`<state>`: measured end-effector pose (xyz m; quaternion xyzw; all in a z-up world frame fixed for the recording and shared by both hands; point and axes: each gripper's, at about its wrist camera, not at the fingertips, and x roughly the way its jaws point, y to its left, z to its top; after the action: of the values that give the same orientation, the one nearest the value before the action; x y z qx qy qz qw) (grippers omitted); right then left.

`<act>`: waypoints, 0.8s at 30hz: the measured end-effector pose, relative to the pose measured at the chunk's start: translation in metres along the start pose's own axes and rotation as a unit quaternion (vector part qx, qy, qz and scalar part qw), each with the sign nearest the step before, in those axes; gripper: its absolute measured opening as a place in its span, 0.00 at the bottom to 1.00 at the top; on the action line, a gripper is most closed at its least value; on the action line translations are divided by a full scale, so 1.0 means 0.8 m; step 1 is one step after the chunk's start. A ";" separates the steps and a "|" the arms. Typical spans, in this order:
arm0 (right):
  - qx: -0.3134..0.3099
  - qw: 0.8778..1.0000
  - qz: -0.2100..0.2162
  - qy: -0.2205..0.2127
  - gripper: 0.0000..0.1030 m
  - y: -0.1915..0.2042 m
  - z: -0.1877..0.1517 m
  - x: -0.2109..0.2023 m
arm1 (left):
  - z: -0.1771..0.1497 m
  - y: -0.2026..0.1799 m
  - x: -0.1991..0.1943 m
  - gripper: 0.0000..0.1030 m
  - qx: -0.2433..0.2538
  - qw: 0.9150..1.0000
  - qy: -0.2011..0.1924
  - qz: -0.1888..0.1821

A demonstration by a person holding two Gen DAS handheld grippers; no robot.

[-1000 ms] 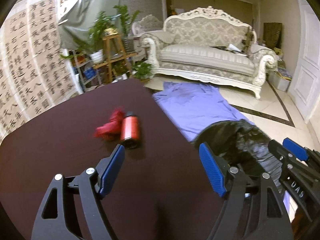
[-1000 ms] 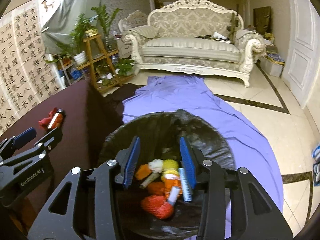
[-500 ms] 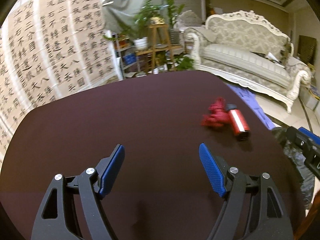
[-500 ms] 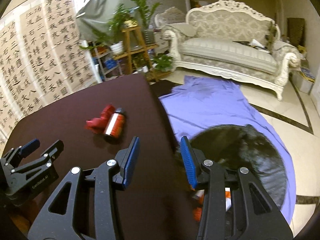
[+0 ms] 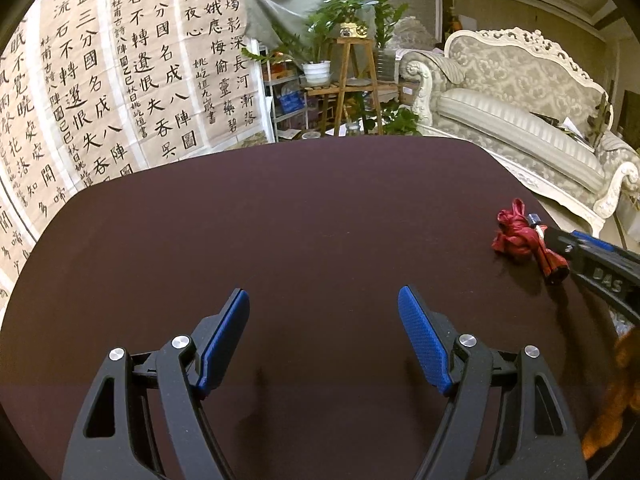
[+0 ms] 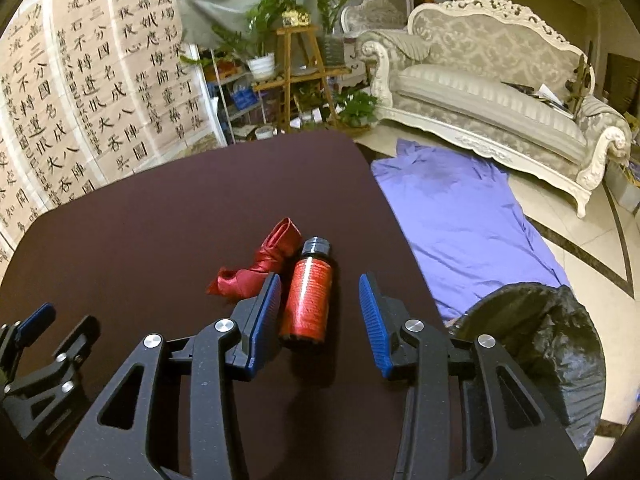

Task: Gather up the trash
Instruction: 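Close the right tool on the red can, then close the left tool on the red cloth while the right tool holds the can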

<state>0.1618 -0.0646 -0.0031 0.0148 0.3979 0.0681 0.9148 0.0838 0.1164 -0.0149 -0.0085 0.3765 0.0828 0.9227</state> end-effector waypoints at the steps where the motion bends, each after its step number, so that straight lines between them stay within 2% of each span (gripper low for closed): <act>1: -0.001 1.000 -0.002 0.004 0.32 0.001 -0.001 0.003 | 0.000 0.000 0.000 0.72 0.000 1.000 -0.001 0.000; 2: -0.003 1.000 -0.003 0.012 0.24 0.002 -0.001 0.009 | 0.001 0.001 0.000 0.72 0.000 1.000 0.000 -0.001; 3: -0.002 1.000 -0.007 0.018 0.23 0.002 -0.002 0.012 | 0.001 0.001 0.000 0.72 0.000 1.000 0.000 -0.003; 11: 0.014 1.000 -0.019 0.017 0.23 -0.011 -0.005 0.009 | 0.007 -0.014 0.001 0.72 0.010 1.000 -0.002 -0.019; 24: 0.036 0.998 -0.046 0.010 0.23 -0.051 -0.005 0.004 | 0.024 -0.078 0.013 0.72 0.050 0.997 -0.003 -0.055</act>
<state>0.1657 -0.1045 -0.0116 0.0283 0.4097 0.0116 0.9117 0.1146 0.0580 -0.0113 0.0167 0.3762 0.0129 0.9263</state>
